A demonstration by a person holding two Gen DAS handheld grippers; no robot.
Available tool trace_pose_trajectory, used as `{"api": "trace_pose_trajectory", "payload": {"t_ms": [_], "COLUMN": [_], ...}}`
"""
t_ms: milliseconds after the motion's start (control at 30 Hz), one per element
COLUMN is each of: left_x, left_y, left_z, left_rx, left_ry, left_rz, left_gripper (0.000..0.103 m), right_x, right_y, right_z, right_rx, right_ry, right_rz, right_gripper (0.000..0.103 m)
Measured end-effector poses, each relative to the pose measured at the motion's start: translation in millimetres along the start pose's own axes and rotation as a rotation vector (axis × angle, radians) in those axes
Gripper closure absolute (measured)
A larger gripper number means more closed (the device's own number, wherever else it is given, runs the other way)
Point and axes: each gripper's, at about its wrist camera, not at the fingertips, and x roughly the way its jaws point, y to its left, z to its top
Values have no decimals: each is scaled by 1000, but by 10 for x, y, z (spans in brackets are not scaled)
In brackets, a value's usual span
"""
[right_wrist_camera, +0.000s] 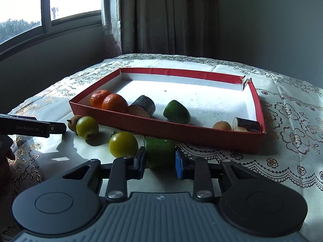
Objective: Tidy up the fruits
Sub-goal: 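Move the right gripper to the green cucumber piece and close on it, then carry the cucumber piece into the red tray and open the right gripper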
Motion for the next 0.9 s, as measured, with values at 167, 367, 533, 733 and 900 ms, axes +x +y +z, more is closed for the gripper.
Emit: {"api": "trace_pose_trajectory", "payload": {"t_ms": [167, 367, 533, 733, 900], "left_x": [-1, 2, 2, 0, 1], "left_y": [-1, -4, -4, -2, -3], "left_z": [-1, -1, -3, -5, -4], "left_rx": [1, 2, 2, 3, 3], "left_ry": [0, 0, 0, 0, 0], "left_rz": [0, 1, 1, 1, 1], "left_gripper": [0, 0, 0, 0, 0], "right_x": [-54, -186, -130, 93, 221], "right_y": [-12, -119, -242, -326, -368], "right_z": [16, 241, 484, 497, 433], "right_rx": [7, 27, 20, 20, 38], "right_ry": [-27, -111, -141, -104, -73], "right_rz": [-3, -44, -100, -130, -138], "right_gripper": [75, 75, 75, 75, 75]}}
